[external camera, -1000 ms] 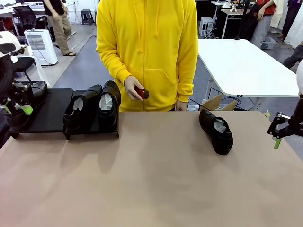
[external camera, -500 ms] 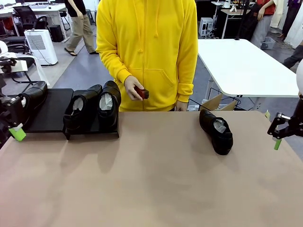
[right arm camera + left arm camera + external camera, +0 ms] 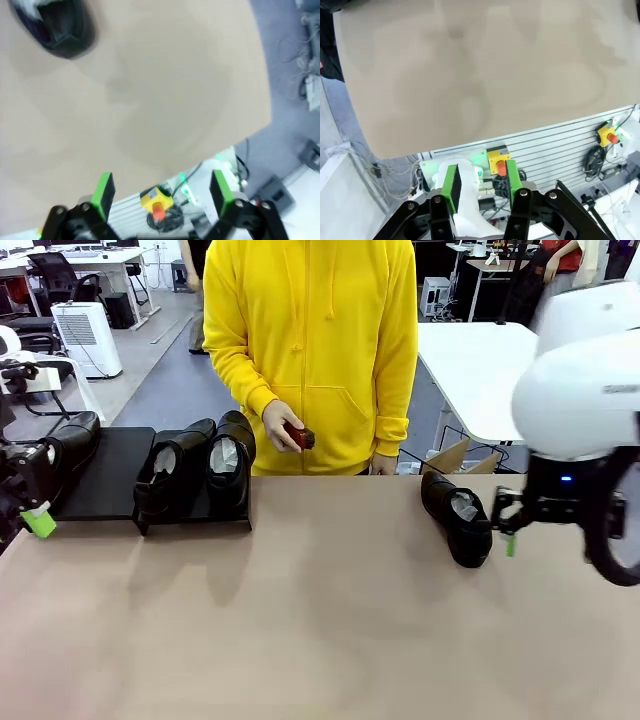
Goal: Organize the shoes by placing them on the stand.
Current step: Pick up one Shoe and place it in the middle of the table.
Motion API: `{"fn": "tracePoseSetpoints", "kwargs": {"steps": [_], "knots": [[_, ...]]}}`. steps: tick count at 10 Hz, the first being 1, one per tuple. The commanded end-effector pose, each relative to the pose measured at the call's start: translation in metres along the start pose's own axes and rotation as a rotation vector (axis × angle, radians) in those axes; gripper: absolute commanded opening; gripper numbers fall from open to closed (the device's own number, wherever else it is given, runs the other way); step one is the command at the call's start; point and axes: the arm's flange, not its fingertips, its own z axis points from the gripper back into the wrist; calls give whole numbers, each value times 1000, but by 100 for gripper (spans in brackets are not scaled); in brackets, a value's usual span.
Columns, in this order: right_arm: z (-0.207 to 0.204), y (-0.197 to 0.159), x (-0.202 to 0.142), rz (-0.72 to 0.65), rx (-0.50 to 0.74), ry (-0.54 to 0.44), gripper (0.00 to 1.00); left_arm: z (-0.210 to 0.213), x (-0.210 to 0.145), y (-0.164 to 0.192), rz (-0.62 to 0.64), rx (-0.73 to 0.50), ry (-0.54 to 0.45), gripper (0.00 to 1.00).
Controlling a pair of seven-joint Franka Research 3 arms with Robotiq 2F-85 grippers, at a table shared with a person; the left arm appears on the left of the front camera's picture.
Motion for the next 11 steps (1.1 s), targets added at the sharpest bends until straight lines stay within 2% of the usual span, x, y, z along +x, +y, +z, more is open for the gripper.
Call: {"fn": "tracePoseSetpoints", "kwargs": {"steps": [1,4,5,6,7,8,10,11], "knots": [[-1,34,24,121,-39,-97,100,-1,0,2,-8,-13,-3,50],[13,56,53,127,51,-129,100,-1,0,2,-8,-13,-3,50],[12,59,62,-24,73,-59,100,-1,0,2,-8,-13,-3,50],[7,56,39,127,15,-118,100,-1,0,2,-8,-13,-3,50],[7,56,39,127,15,-118,100,-1,0,2,-8,-13,-3,50],[8,53,56,78,41,-102,100,-1,0,2,-8,-13,-3,50],[11,65,62,129,87,-235,100,-1,0,2,-8,-13,-3,50],[6,81,78,171,55,-250,100,-1,0,2,-8,-13,-3,50]]}}
